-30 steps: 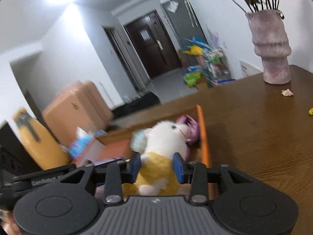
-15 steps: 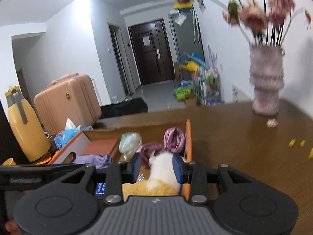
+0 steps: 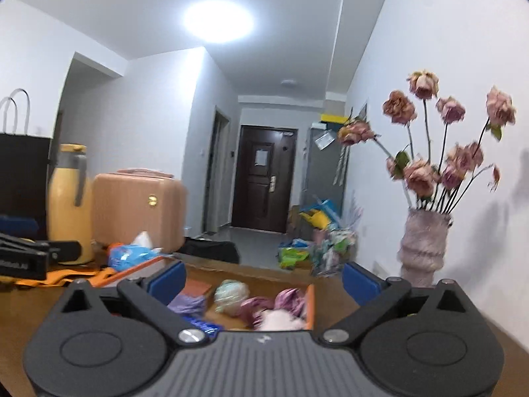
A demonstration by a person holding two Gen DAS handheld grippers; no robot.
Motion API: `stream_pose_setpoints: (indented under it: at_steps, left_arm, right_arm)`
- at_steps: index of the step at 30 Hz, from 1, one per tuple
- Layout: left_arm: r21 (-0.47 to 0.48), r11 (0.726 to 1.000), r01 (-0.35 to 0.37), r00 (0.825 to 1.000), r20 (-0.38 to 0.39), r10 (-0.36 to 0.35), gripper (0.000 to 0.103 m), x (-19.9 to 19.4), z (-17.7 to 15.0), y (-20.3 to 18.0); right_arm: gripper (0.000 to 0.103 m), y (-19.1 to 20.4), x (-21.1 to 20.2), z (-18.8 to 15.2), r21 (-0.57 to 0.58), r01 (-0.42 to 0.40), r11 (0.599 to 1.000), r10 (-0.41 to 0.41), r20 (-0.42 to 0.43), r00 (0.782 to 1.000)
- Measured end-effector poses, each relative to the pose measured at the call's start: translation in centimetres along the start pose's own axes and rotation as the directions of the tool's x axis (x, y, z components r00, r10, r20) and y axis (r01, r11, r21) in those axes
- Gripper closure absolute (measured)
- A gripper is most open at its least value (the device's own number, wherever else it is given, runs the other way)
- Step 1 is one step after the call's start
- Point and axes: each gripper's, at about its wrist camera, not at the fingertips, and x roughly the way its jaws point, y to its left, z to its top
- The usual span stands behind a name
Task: Organize soft objects
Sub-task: 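Open both grippers to drop the sheep into the box, then grasp the light-blue plush with the right gripper while the left gripper grasps the white sponge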
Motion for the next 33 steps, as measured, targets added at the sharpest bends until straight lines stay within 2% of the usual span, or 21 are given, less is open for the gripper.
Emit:
stream_pose_setpoints:
  at_steps: [9, 14, 21, 26, 31, 33]
  left_arm:
    - [-0.013, 1.000, 0.004, 1.000, 0.023, -0.004, 0.000, -3.8, -0.1, 0.5]
    - [-0.015, 1.000, -0.003, 1.000, 0.024, 0.003, 0.000, -5.7, -0.8, 0.0]
    - [-0.032, 0.999, 0.000, 1.000, -0.009, 0.000, 0.000, -10.3, -5.1, -1.0]
    - [-0.043, 0.999, 0.008, 0.999, -0.052, -0.010, 0.000, -12.6, -8.3, -1.9]
    - [-0.087, 0.996, 0.027, 0.994, -0.106, -0.036, 0.000, -13.2, -10.1, -2.3]
    - [-0.092, 0.996, 0.016, 0.993, -0.117, -0.027, 0.000, -12.9, -10.2, -2.6]
  right_arm:
    - [0.001, 0.9, -3.4, 0.5, 0.020, -0.023, 1.000, 0.022, 0.046, 0.999]
    - [0.001, 0.8, -5.6, -0.3, 0.045, -0.035, 0.998, 0.033, 0.046, 0.998]
    - [0.001, 1.0, -10.7, -4.6, 0.080, -0.091, 0.993, 0.091, -0.001, 0.996]
    - [0.001, 1.5, -14.1, -8.5, 0.100, -0.094, 0.991, 0.099, -0.045, 0.994]
    - [0.001, 1.5, -16.2, -11.1, 0.102, -0.099, 0.990, 0.108, -0.092, 0.990]
    - [0.001, 1.4, -16.2, -11.6, 0.101, -0.094, 0.990, 0.104, -0.104, 0.989]
